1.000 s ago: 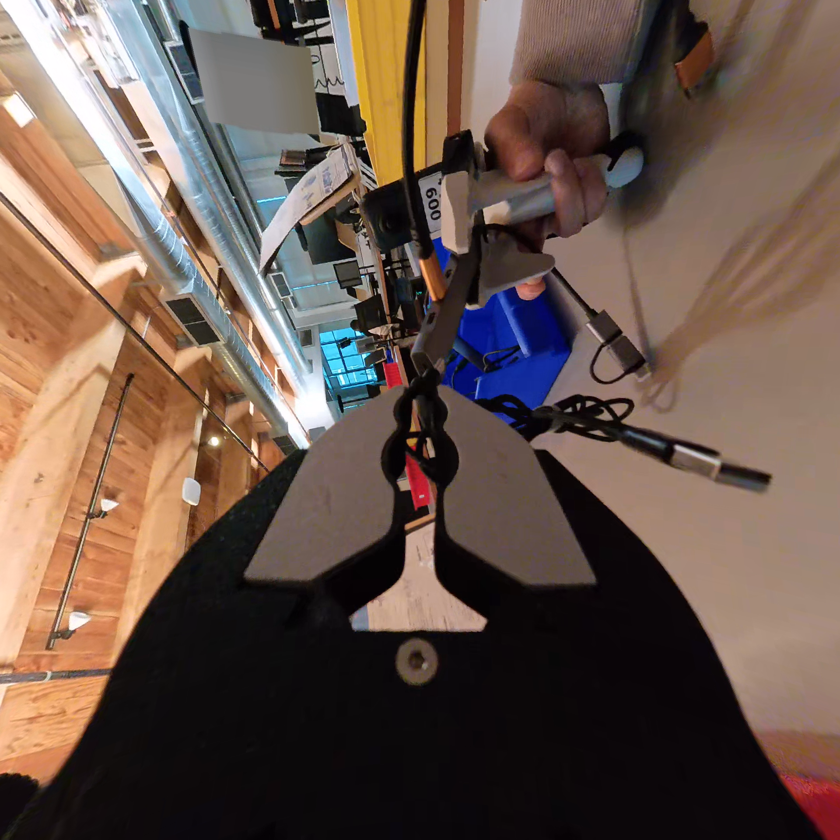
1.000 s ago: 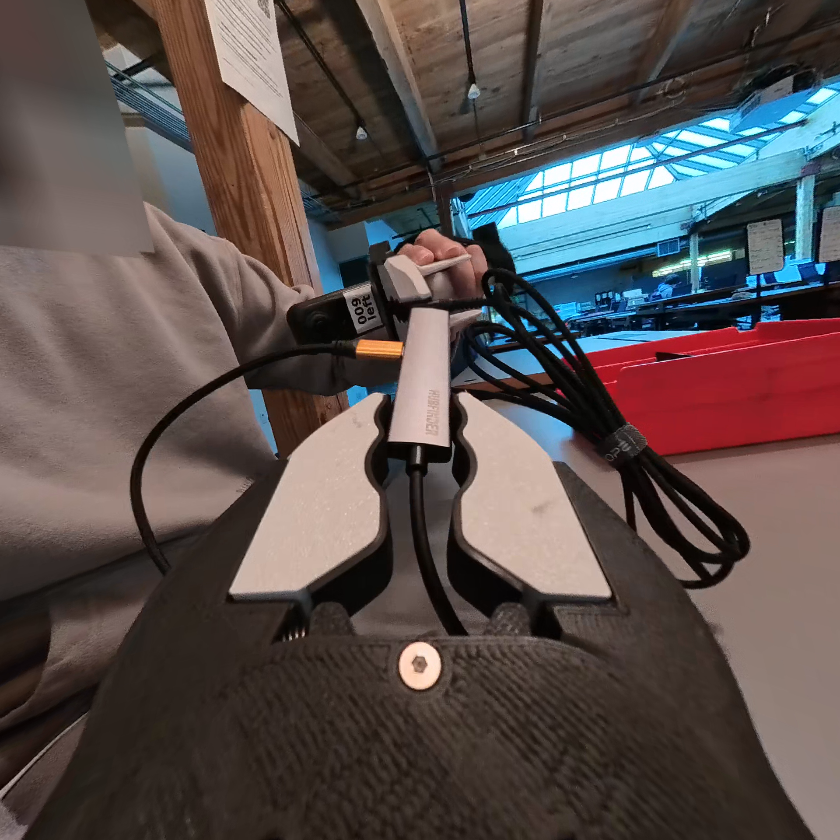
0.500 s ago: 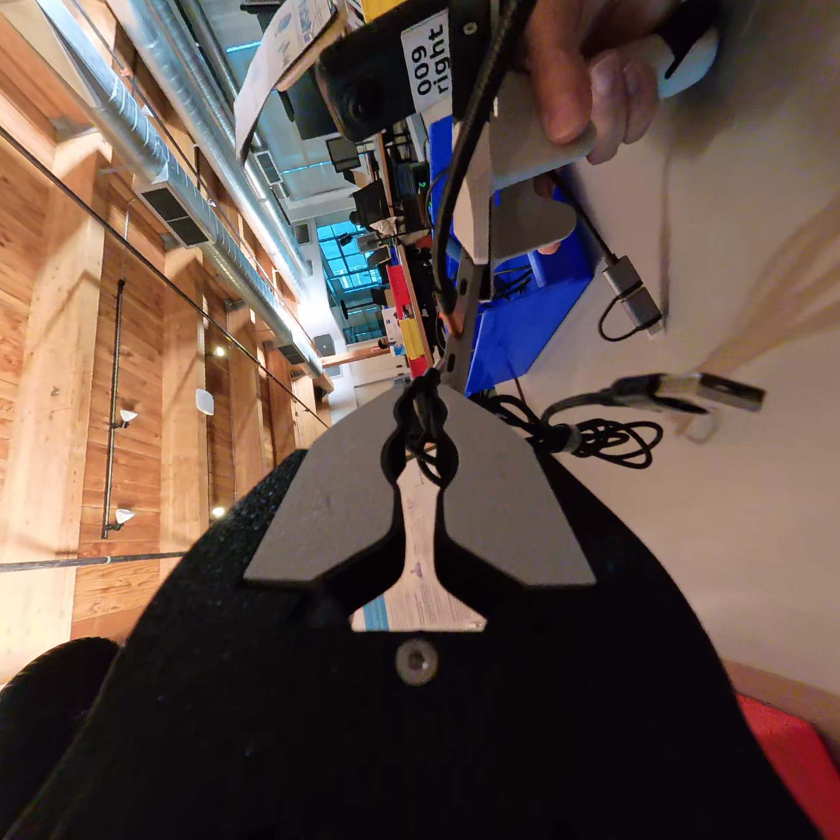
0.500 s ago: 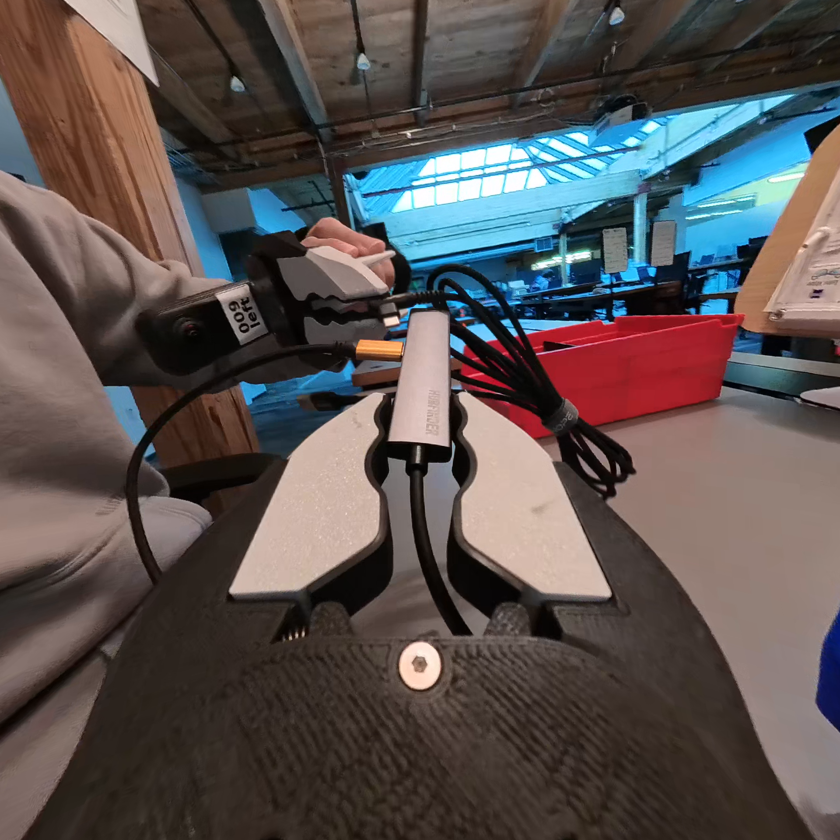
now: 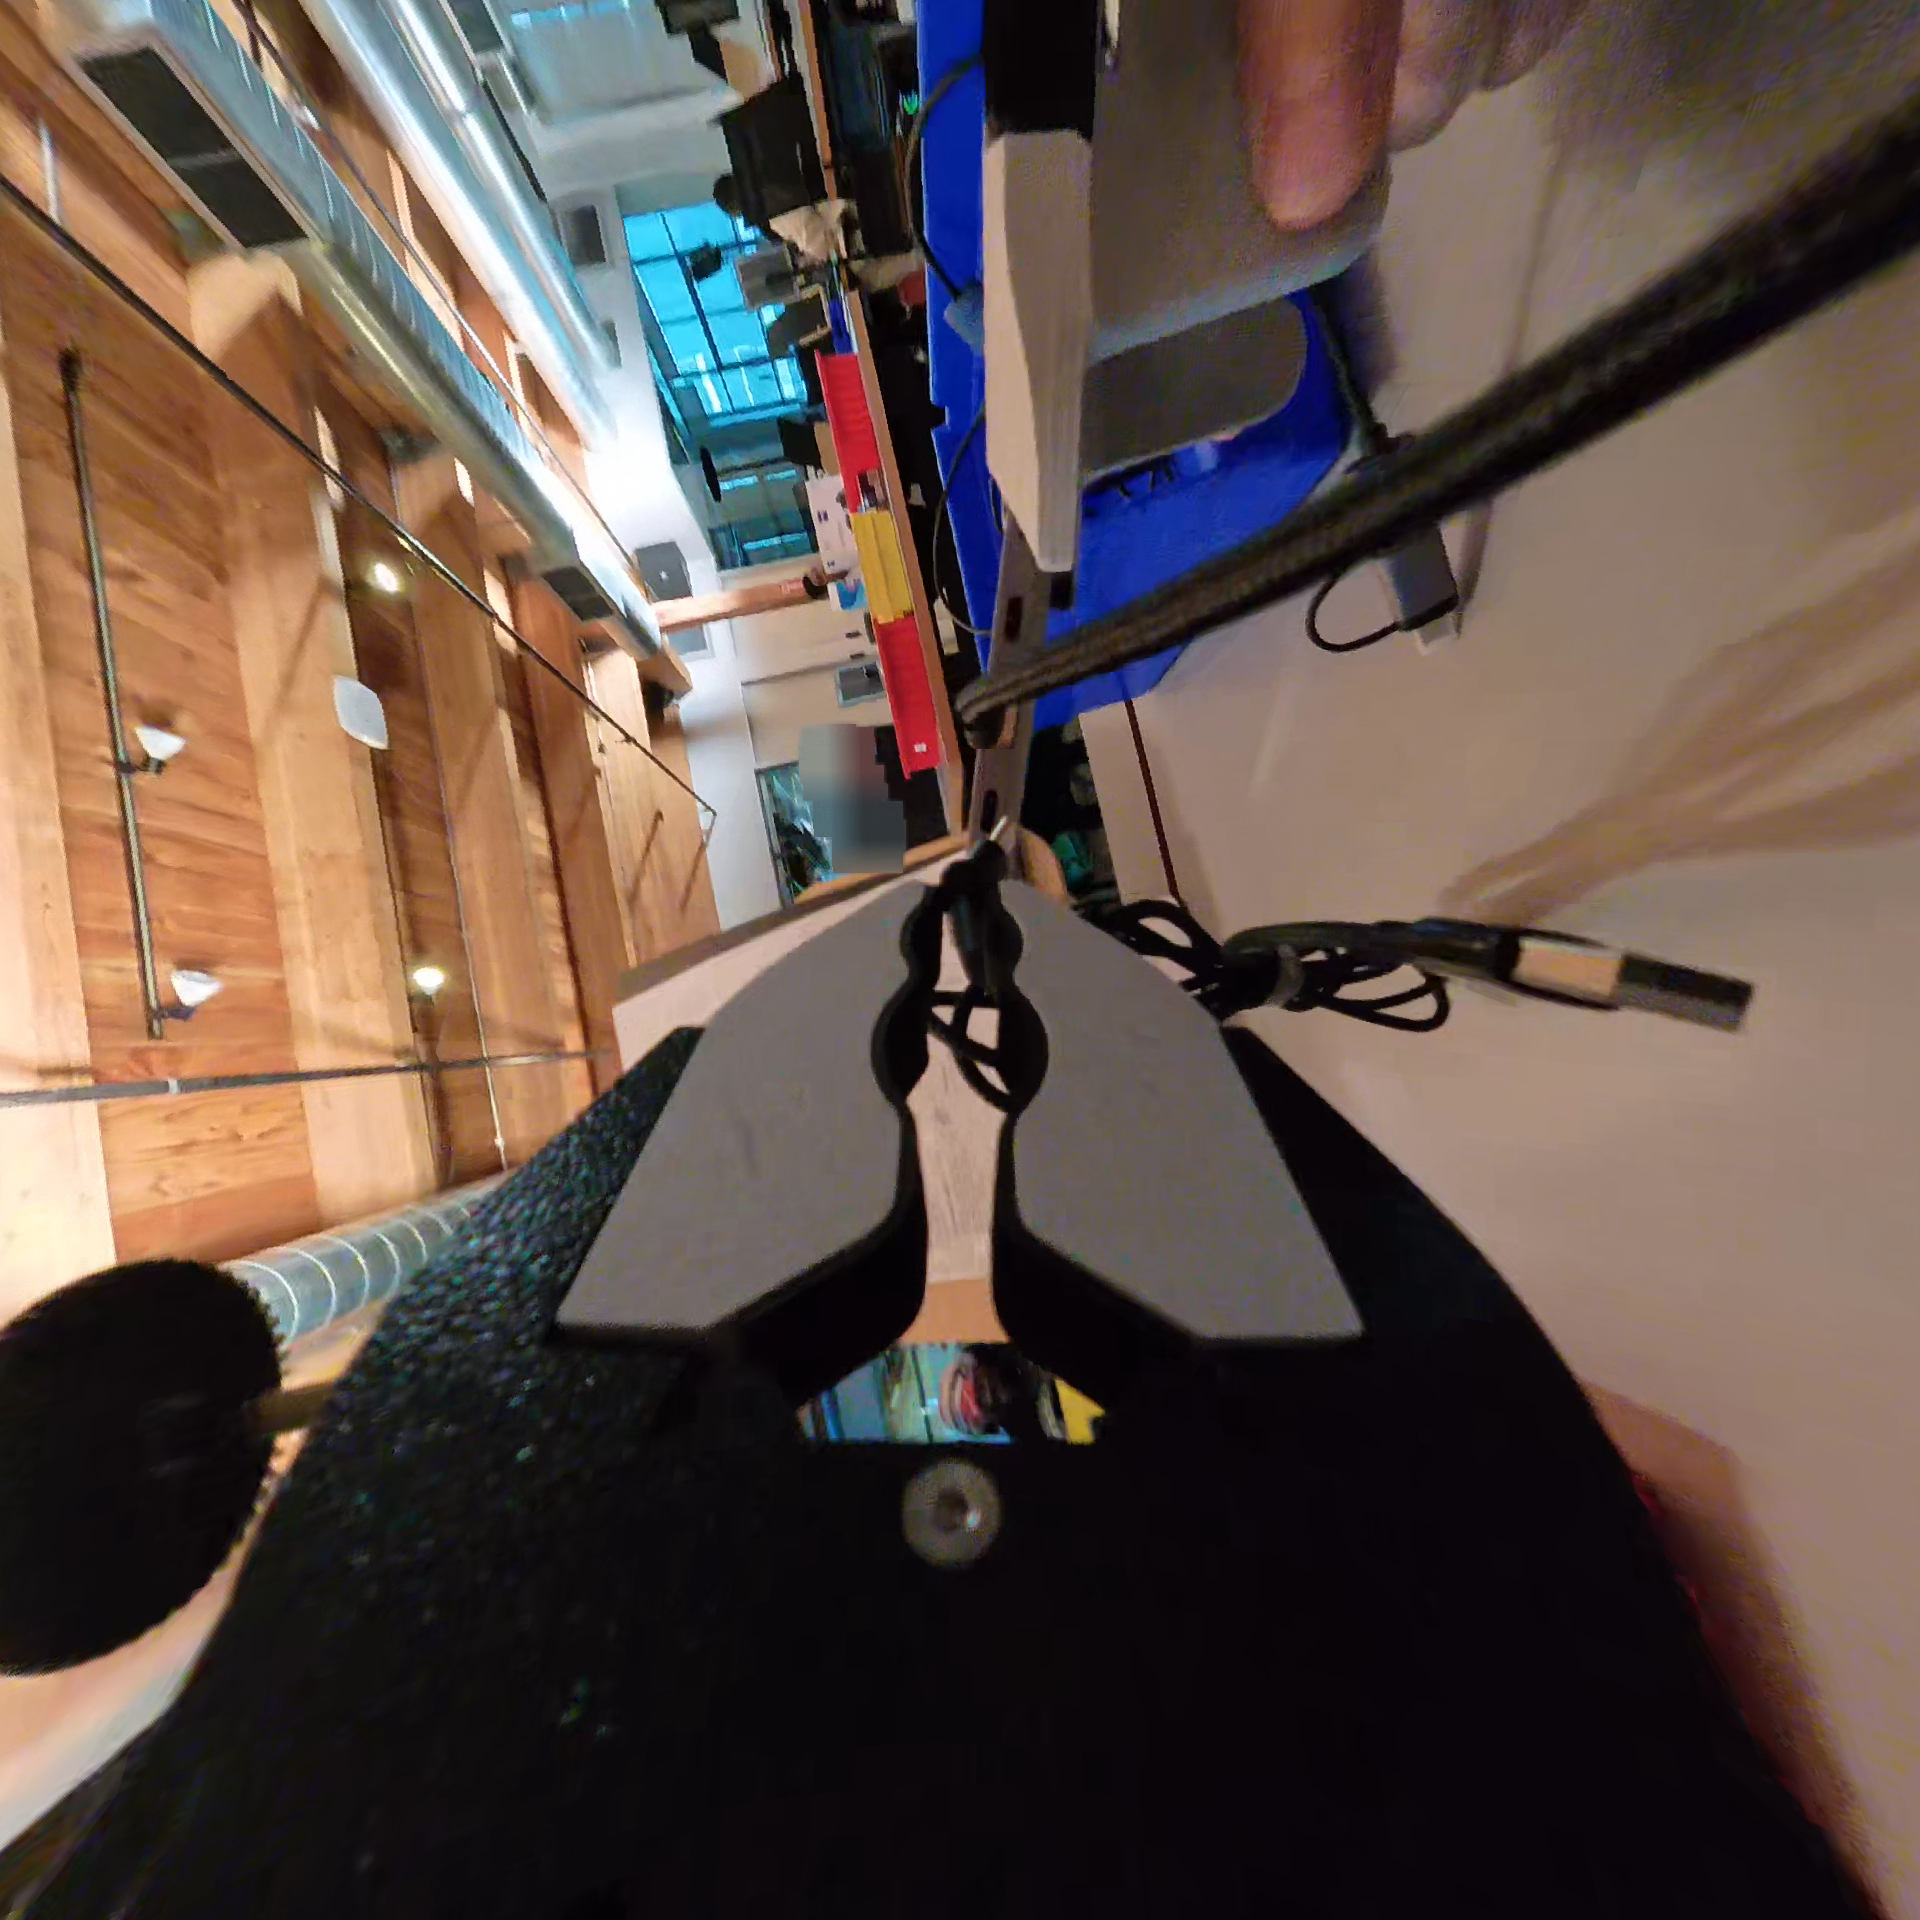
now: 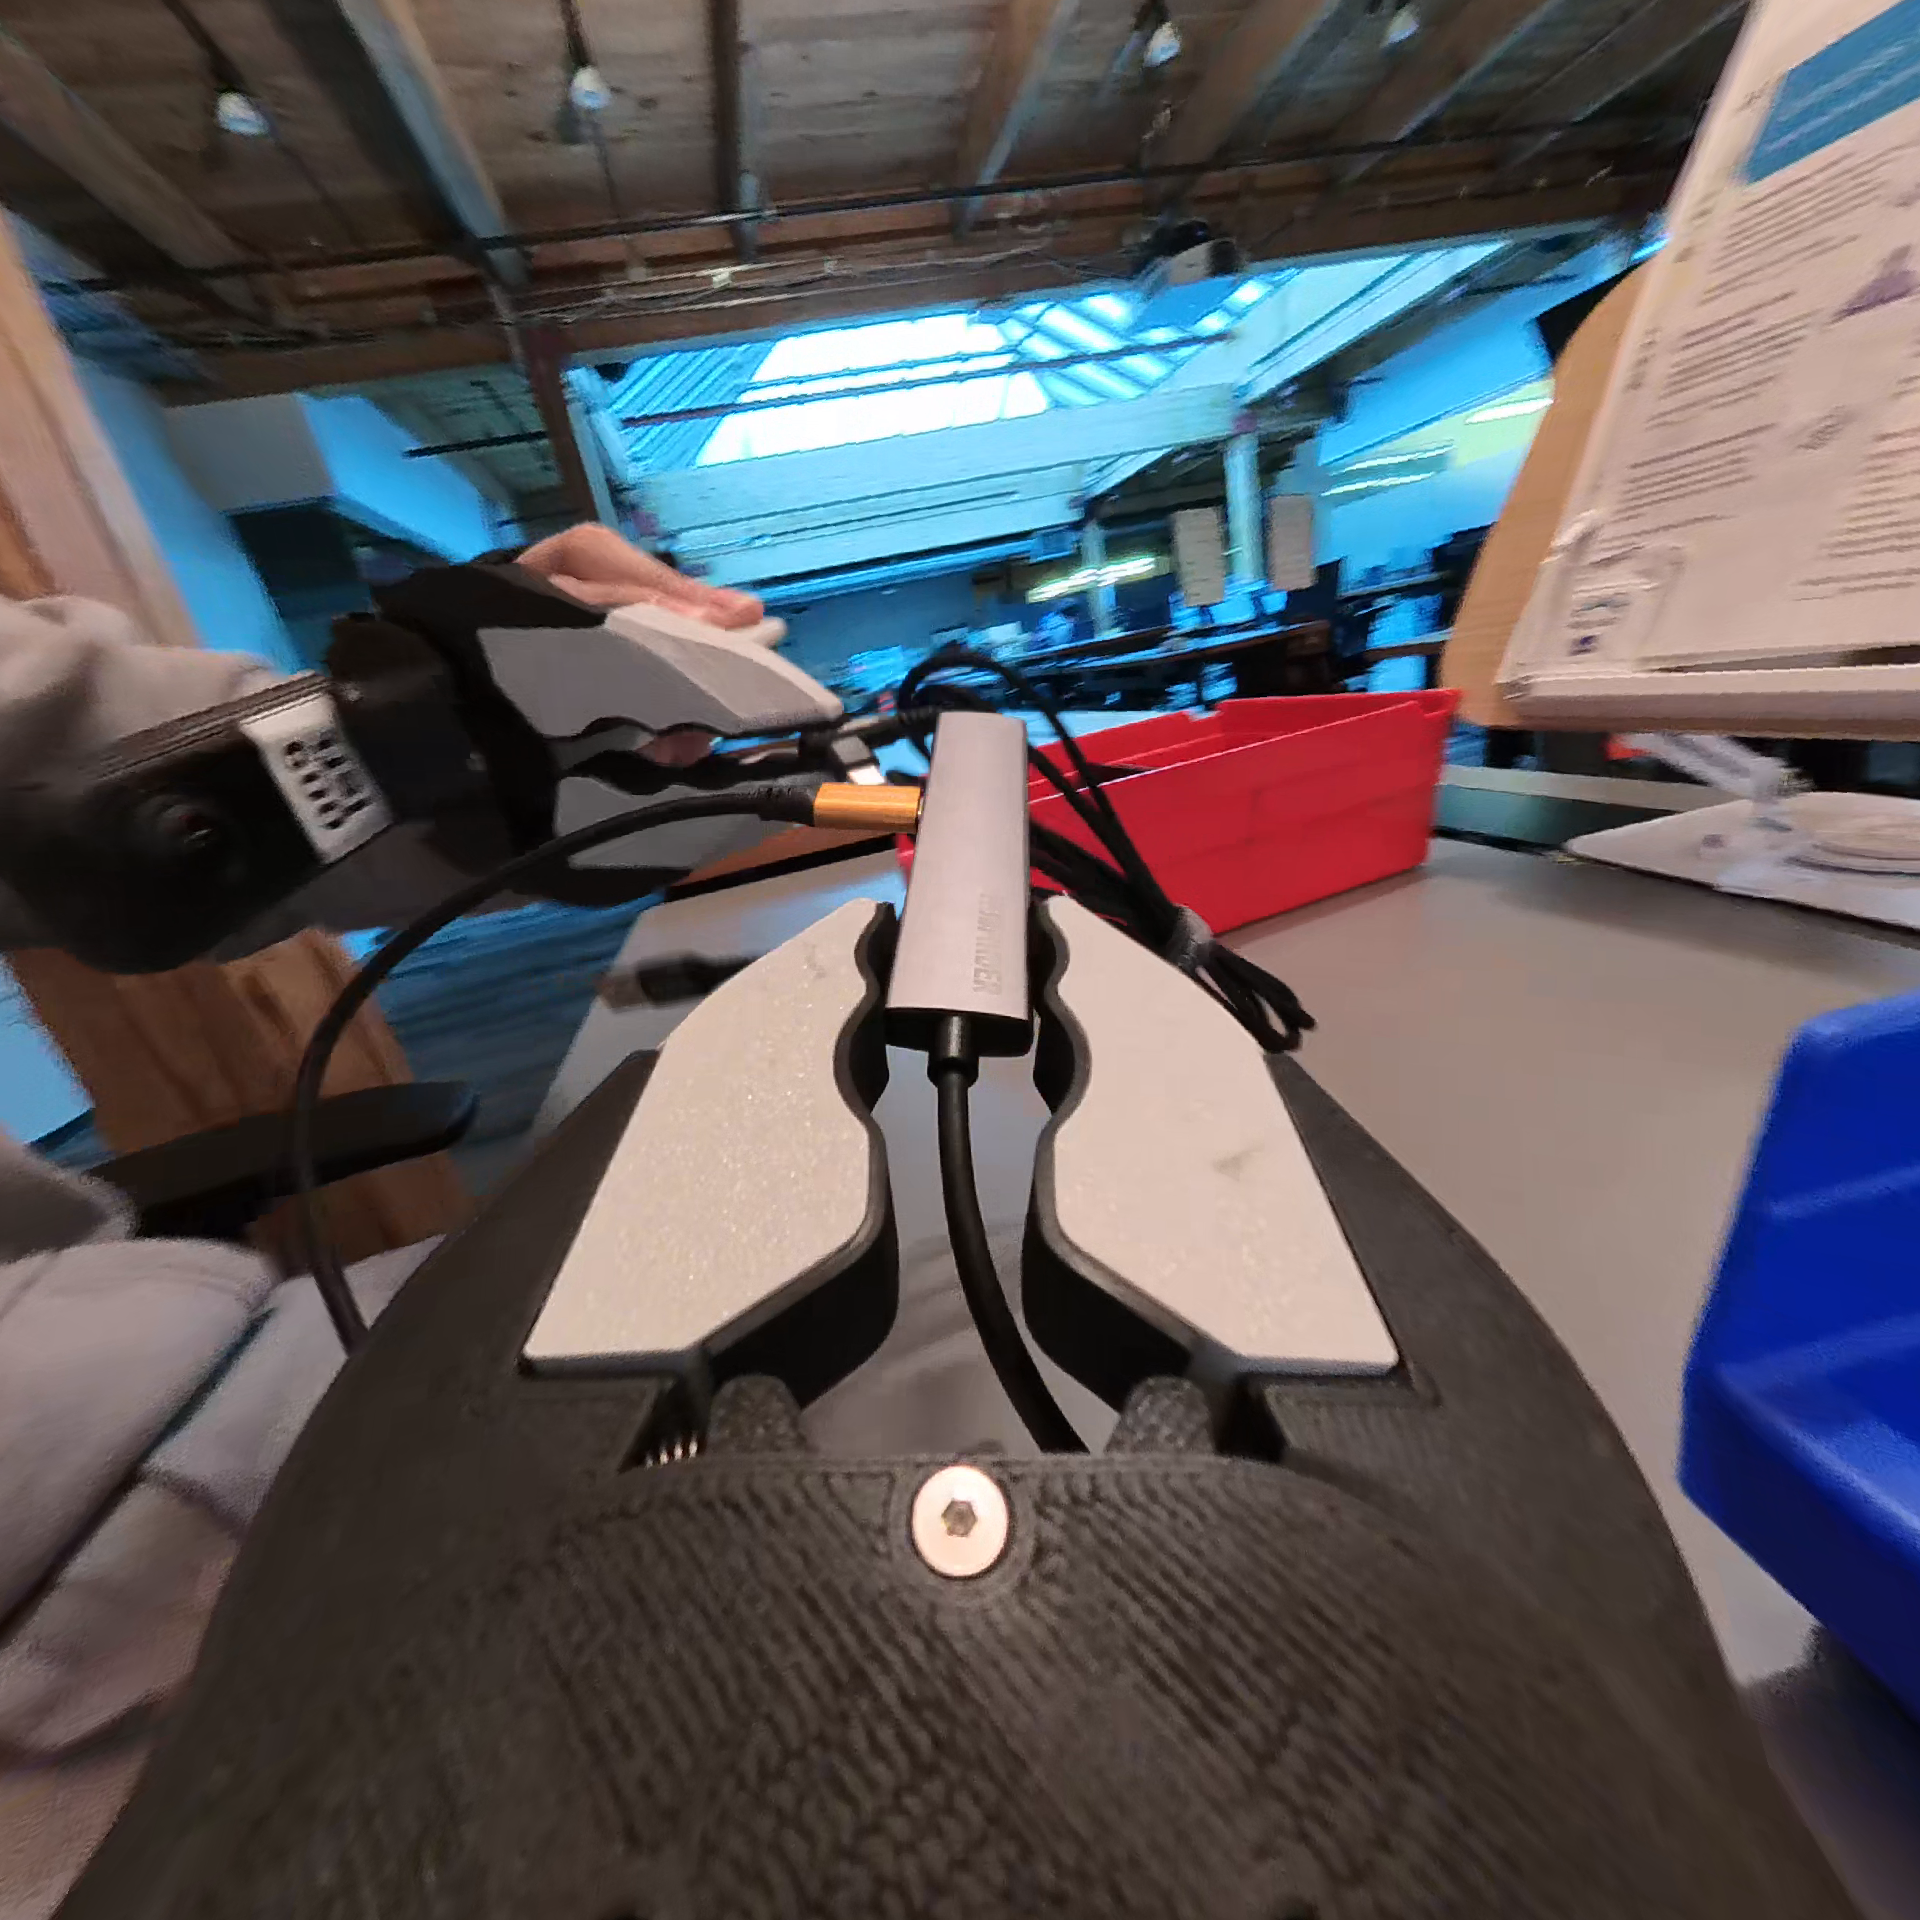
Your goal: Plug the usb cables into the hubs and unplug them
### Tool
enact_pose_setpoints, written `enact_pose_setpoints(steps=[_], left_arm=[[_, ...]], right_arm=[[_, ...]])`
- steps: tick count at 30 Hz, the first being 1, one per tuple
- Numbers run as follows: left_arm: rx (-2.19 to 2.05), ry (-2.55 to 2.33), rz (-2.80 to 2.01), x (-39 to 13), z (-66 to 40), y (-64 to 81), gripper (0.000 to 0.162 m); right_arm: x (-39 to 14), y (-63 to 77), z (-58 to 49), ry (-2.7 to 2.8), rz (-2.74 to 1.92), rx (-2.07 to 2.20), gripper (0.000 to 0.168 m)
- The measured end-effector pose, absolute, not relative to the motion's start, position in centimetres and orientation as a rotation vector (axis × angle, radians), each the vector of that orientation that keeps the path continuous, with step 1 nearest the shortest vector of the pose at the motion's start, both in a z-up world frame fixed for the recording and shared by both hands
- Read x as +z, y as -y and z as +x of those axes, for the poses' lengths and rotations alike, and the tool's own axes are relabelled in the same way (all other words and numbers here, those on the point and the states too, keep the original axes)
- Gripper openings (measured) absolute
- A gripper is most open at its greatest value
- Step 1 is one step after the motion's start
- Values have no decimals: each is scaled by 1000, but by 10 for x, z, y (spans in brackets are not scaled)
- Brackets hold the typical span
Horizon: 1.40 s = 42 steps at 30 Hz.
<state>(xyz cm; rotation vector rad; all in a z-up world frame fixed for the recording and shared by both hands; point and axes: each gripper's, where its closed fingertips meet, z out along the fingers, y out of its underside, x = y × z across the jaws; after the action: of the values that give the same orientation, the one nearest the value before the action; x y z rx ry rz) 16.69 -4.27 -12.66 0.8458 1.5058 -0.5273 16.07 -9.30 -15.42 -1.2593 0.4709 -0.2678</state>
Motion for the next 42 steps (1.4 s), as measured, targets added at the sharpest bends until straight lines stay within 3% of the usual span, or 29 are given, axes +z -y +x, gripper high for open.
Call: enact_pose_setpoints(steps=[15,42], left_arm=[[-401,-1366,517,-133,204,28,8],[-494,-1446,623,-157,202,41,8]], right_arm=[[-166,83,188,-676,-1286,-363,25],[-170,76,187,-673,-1339,-358,25]])
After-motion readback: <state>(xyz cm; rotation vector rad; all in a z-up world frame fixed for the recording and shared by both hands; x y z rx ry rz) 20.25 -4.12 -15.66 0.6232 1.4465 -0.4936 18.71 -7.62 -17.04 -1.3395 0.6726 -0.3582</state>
